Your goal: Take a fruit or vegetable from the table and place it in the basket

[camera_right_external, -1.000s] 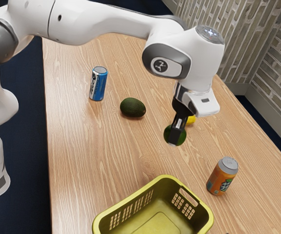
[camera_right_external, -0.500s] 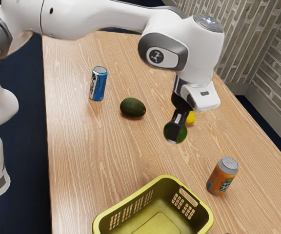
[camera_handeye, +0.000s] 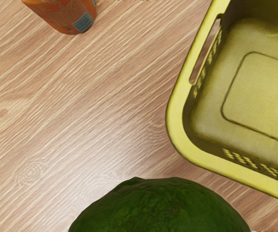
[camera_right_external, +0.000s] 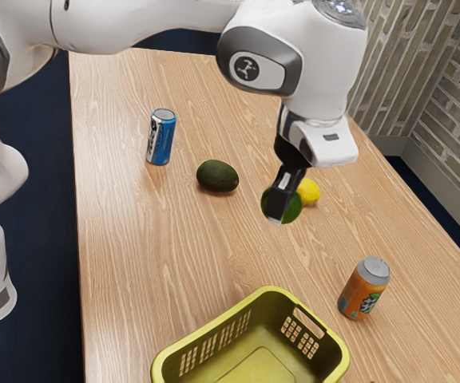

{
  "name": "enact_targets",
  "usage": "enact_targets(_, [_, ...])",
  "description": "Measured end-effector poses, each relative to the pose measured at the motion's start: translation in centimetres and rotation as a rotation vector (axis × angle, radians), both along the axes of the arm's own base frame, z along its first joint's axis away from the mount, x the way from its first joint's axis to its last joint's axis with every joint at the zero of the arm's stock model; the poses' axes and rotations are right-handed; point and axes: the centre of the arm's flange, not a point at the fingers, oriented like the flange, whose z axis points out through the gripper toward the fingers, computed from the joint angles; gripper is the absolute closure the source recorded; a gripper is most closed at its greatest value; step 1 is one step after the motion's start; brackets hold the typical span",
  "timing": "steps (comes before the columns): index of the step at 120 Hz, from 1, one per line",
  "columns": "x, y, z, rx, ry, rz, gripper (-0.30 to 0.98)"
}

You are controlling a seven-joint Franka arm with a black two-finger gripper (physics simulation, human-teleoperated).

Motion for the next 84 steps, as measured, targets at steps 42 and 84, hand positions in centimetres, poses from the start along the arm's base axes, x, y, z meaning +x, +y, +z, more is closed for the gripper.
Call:
enact_targets(42, [-6.0, -8.0, 0.0, 0.018, -0.001, -0.145, 0.48])
enact_targets(84, [-7.4, -9.8, -0.2, 0.018, 0.002, -0.153, 0.49])
